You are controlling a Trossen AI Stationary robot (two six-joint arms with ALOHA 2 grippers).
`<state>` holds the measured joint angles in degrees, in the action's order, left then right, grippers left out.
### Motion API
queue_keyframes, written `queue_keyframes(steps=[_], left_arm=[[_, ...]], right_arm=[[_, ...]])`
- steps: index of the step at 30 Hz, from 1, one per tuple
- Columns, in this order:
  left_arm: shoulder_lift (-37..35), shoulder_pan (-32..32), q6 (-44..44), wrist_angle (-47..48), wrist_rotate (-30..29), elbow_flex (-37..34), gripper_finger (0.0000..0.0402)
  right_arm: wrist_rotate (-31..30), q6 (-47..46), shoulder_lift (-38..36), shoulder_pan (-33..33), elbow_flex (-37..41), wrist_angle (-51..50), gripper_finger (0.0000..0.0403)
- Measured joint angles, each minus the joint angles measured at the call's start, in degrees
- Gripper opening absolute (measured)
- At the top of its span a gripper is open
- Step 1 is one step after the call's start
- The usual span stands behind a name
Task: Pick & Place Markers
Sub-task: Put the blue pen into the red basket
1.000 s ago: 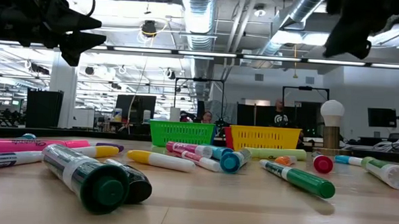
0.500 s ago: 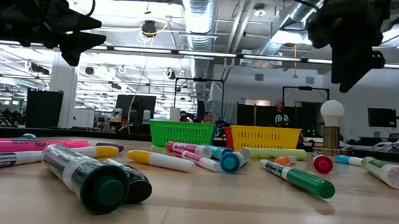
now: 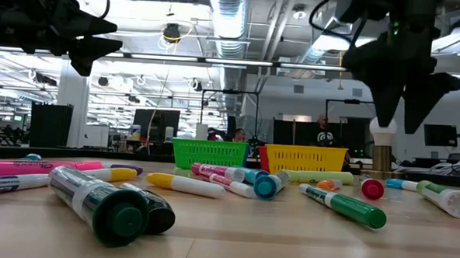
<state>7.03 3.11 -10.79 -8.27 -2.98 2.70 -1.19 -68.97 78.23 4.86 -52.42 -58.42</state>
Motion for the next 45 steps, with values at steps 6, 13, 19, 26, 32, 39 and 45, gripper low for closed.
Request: queue_keyframes(steps=[6, 13, 19, 26, 32, 39, 45], left_arm=[[0.0, 0.0, 0.0, 0.0, 0.0, 0.0, 0.0191], [0.0, 0.0, 0.0, 0.0, 0.0, 0.0, 0.0191], [0.0, 0.0, 0.0, 0.0, 0.0, 0.0, 0.0191], [0.0, 0.0, 0.0, 0.0, 0.0, 0.0, 0.0191], [0.0, 0.0, -0.1, 0.0, 0.0, 0.0, 0.0191], [0.0, 0.0, -0.2, 0.0, 0.0, 0.0, 0.0191], [0.0, 0.0, -0.2, 0.0, 0.0, 0.0, 0.0191]], right_arm=[[1.3, -0.1, 5.2, 0.0, 0.0, 0.2, 0.026], [1.4, -1.7, 9.6, 1.0, 0.0, 1.3, 0.026], [1.4, -1.7, 12.8, 1.5, 0.3, 1.9, 0.026], [0.3, -1.1, 16.6, 1.5, 0.3, 3.2, 0.026], [-0.3, -0.5, 20.1, 1.3, 0.1, 3.3, 0.026], [-0.5, 0.5, 22.6, 0.7, -0.1, 4.1, 0.0234], [-2.1, 0.6, 22.6, 0.7, 0.0, 5.1, 0.0187]])
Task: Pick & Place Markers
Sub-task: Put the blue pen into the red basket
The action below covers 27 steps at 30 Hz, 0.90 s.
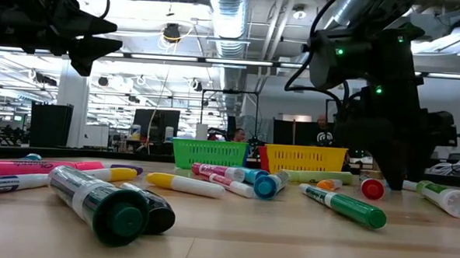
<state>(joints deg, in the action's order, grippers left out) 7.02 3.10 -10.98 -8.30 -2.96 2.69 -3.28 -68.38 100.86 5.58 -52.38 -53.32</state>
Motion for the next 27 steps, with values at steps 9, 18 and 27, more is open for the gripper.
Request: queue_keyframes(steps=[9, 18, 27], left_arm=[[0.0, 0.0, 0.0, -0.1, 0.0, 0.0, 0.0191], [0.0, 0.0, 0.0, -0.4, 0.0, 0.0, 0.0191], [0.0, 0.0, 0.0, -0.7, 0.0, 0.0, 0.0191]], right_arm=[[-0.4, -0.2, 0.2, 0.0, 0.1, 1.1, 0.0143], [-0.7, -0.6, 0.2, 0.0, 0.1, 0.8, 0.0108], [-1.3, -1.4, -0.6, 0.0, 0.2, 0.4, 0.0063]])
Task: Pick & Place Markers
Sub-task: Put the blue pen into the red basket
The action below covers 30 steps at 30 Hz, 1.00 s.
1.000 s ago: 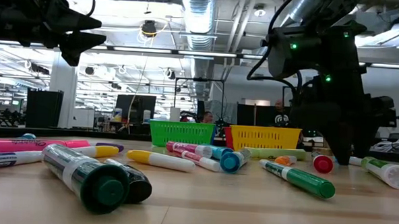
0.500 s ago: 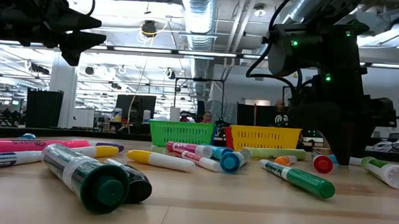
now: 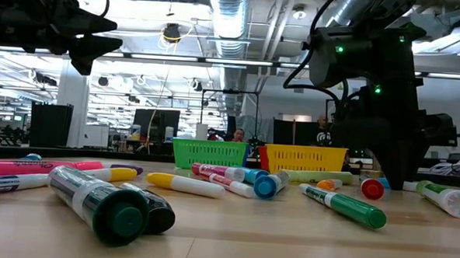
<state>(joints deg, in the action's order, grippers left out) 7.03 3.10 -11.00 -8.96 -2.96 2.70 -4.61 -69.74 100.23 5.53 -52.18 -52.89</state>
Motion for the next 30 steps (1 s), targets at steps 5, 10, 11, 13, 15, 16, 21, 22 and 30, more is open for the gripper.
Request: queue_keyframes(steps=[5, 10, 11, 13, 15, 16, 21, 22, 30], left_arm=[[0.0, 0.0, 0.0, -0.1, 0.0, 0.0, 0.0191], [0.0, 0.0, 0.0, -0.1, 0.0, 0.0, 0.0191], [0.0, 0.0, 0.0, -0.1, 0.0, 0.0, 0.0191], [0.0, 0.0, 0.0, -0.1, 0.0, 0.0, 0.0191], [0.0, 0.0, 0.0, -0.1, 0.0, 0.0, 0.0191], [0.0, 0.0, 0.0, -0.1, 0.0, 0.0, 0.0191], [0.0, 0.0, 0.0, -0.2, 0.0, 0.0, 0.0191], [0.0, 0.0, 0.0, -0.2, 0.0, 0.0, 0.0191], [0.0, 0.0, 0.0, -0.6, 0.0, 0.0, 0.0191]], right_arm=[[-4.0, -0.9, -2.1, -0.1, 0.6, -3.4, 0.0041], [-4.2, -1.1, -4.4, -0.6, 0.5, -7.6, 0.0038], [-3.7, -1.0, -4.8, -0.6, 0.5, -7.8, 0.004], [-3.8, -1.0, -6.4, -0.8, 0.4, -7.9, 0.0046], [-3.8, -1.0, -7.8, -1.2, 0.4, -8.0, 0.0048], [-3.6, -1.0, -8.6, -1.4, 0.4, -8.0, 0.0048], [-3.3, 0.8, -14.2, -1.8, 0.3, -7.7, 0.0047], [-3.3, 1.2, -15.6, -2.0, 0.3, -7.4, 0.0047], [-3.1, 9.7, -27.5, -5.5, 0.2, 2.7, 0.0047]])
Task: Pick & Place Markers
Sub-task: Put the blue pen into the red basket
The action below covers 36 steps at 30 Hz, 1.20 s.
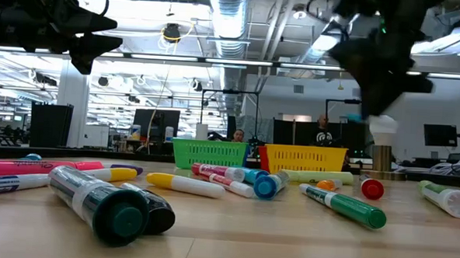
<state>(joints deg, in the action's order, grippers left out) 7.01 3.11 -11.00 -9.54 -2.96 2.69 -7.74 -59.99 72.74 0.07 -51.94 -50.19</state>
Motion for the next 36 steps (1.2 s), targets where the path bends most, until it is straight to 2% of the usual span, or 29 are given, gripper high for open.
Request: queue_keyframes(steps=[9, 15, 18, 21, 28, 36], left_arm=[[0.0, 0.0, 0.0, -0.3, 0.0, 0.0, 0.0191], [0.0, 0.0, 0.0, -0.5, 0.0, 0.0, 0.0191], [0.0, 0.0, 0.0, -0.7, 0.0, 0.0, 0.0191], [0.0, 0.0, 0.0, -0.8, 0.0, 0.0, 0.0191], [0.2, 0.0, 0.0, -1.0, 0.0, 0.0, 0.0191], [1.0, 0.0, 0.0, -1.4, 0.0, 0.0, 0.0191]], right_arm=[[2.4, 14.1, -8.2, -9.1, -0.1, 19.1, 0.0047], [8.2, 18.9, -9.0, -15.6, -0.1, 28.7, 0.0048], [9.1, 21.3, -8.5, -18.1, -0.1, 32.5, 0.0048], [8.4, 25.2, -7.7, -20.5, -0.1, 34.7, 0.0048], [-0.1, 33.1, -5.8, -25.7, -0.3, 37.6, 0.0048], [-0.1, 42.3, 1.9, -30.2, -3.7, 38.8, 0.0048]])
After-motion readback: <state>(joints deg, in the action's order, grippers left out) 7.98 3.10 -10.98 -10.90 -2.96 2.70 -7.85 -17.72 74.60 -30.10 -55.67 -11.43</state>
